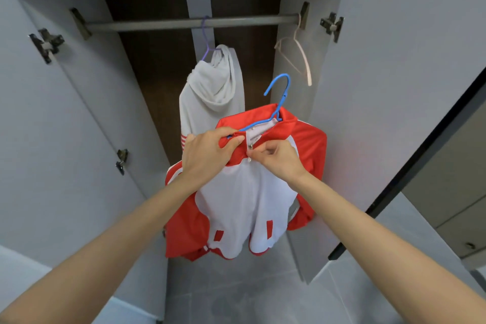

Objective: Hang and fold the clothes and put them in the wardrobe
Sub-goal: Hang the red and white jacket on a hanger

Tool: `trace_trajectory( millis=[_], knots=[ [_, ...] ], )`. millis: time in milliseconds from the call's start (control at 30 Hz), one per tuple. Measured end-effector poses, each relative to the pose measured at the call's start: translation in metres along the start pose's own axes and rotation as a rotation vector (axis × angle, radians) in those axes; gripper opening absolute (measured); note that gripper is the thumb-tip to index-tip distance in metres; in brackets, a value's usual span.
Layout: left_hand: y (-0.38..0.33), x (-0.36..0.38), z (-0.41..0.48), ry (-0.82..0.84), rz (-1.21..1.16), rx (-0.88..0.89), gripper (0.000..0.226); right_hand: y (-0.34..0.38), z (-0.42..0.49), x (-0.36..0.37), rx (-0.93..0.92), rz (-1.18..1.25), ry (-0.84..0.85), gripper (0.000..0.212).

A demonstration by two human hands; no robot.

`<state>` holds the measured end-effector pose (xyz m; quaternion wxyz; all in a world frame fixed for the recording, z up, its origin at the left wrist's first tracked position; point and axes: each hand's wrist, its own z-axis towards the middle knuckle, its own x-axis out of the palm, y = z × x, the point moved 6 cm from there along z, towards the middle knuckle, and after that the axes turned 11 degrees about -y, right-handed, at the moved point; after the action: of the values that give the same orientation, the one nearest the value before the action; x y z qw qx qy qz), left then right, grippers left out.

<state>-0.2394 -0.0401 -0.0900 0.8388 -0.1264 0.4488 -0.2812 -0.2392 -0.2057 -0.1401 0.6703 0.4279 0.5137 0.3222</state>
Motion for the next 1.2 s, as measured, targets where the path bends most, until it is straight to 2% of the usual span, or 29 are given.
trace_trajectory(
  millis=[133, 233, 333, 400, 467, 533, 600, 633, 700, 767, 833, 900, 1000, 1100, 1200],
  knots=[
    [0.003, -0.007, 0.002, -0.018, -0.028, -0.022, 0.029, -0.016, 0.008, 0.007, -0.08, -0.309, 0.084, 0.017],
    [0.007, -0.019, 0.007, -0.035, -0.026, 0.006, 0.027, -0.029, 0.002, 0.013, -0.021, -0.299, 0.143, 0.02],
    [0.029, -0.026, 0.013, 0.036, -0.082, -0.095, 0.018, -0.014, 0.011, -0.004, -0.053, -0.226, -0.056, 0.026],
    [0.047, -0.027, 0.012, 0.076, -0.161, -0.174, 0.016, 0.002, 0.019, -0.023, -0.049, -0.054, -0.284, 0.006],
    [0.06, -0.026, 0.008, 0.095, -0.233, -0.225, 0.025, 0.01, 0.025, -0.034, -0.011, 0.124, -0.427, 0.01],
    [0.069, -0.027, 0.003, 0.111, -0.287, -0.25, 0.032, 0.018, 0.031, -0.027, 0.036, 0.186, -0.369, 0.008],
    [0.075, -0.028, 0.0, 0.128, -0.304, -0.229, 0.019, 0.016, 0.037, -0.006, 0.125, 0.12, -0.206, 0.037],
    [0.076, -0.03, -0.001, 0.139, -0.312, -0.205, 0.013, 0.013, 0.036, 0.005, 0.175, 0.067, -0.135, 0.043],
    [0.079, -0.034, -0.003, 0.166, -0.346, -0.152, 0.013, 0.007, 0.034, 0.021, 0.216, 0.031, -0.088, 0.035],
    [0.085, -0.041, -0.005, 0.179, -0.363, -0.126, 0.014, 0.006, 0.031, 0.026, 0.226, 0.137, -0.15, 0.023],
    [0.094, -0.048, -0.005, 0.164, -0.384, -0.131, 0.015, 0.013, 0.028, 0.022, 0.127, 0.157, -0.226, 0.022],
    [0.102, -0.056, -0.001, 0.128, -0.405, -0.135, 0.021, 0.028, 0.024, 0.02, -0.085, -0.029, -0.233, 0.037],
    [0.105, -0.066, 0.004, 0.056, -0.437, -0.141, 0.054, 0.059, 0.014, 0.016, -0.398, -0.34, -0.22, 0.051],
    [0.103, -0.07, 0.012, 0.026, -0.456, -0.197, 0.07, 0.09, 0.002, 0.015, -0.686, -0.417, -0.108, 0.039],
    [0.098, -0.072, 0.022, -0.027, -0.401, -0.194, 0.056, 0.098, 0.0, 0.01, -0.7, -0.471, 0.056, 0.008]
  ],
)
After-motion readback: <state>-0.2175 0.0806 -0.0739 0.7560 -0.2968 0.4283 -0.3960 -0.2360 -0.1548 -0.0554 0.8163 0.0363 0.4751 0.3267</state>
